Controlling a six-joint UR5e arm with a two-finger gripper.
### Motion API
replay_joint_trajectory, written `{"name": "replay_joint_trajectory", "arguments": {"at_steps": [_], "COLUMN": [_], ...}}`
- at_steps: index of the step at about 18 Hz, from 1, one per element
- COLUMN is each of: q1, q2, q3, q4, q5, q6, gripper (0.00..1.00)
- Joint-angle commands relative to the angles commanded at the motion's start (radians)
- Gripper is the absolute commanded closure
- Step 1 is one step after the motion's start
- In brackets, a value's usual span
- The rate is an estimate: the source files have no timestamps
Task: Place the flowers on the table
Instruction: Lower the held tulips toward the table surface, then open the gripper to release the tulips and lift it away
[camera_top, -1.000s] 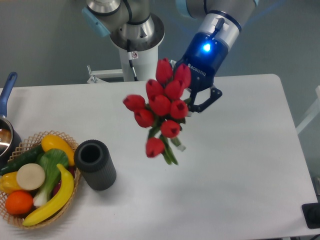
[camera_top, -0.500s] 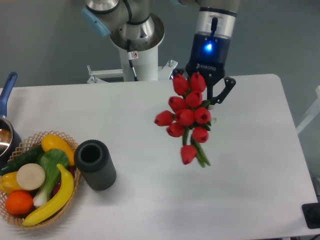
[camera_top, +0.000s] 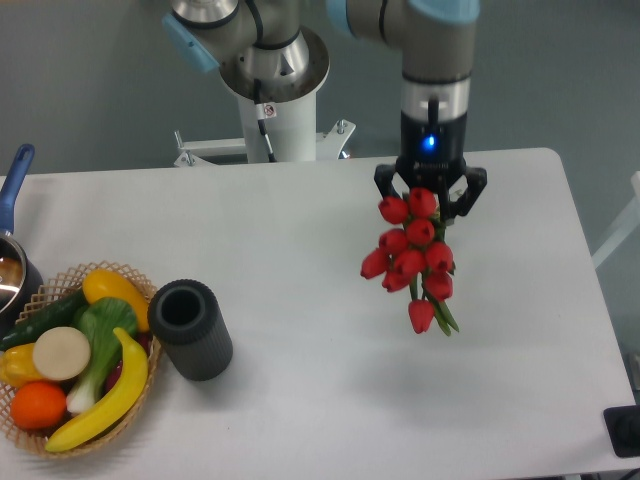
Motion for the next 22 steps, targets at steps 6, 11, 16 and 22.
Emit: {"name": "replay_joint_trajectory", "arguments": {"at_steps": [6,11,16,22], "q1": [-0.028,-0.058,-0.071,-0.072], "q2": [-0.091,-0.141,-0.17,-0.187], "q3": [0.009,0.012,0.012,0.021], "q4": [-0.015,-0.02,-0.017,-0.011], "q5": [0.069,0.118,0.117,0.106], "q6": [0.0,0.002,0.0,0.002], "gripper": [0.57,0.58,0.58,0.47]}}
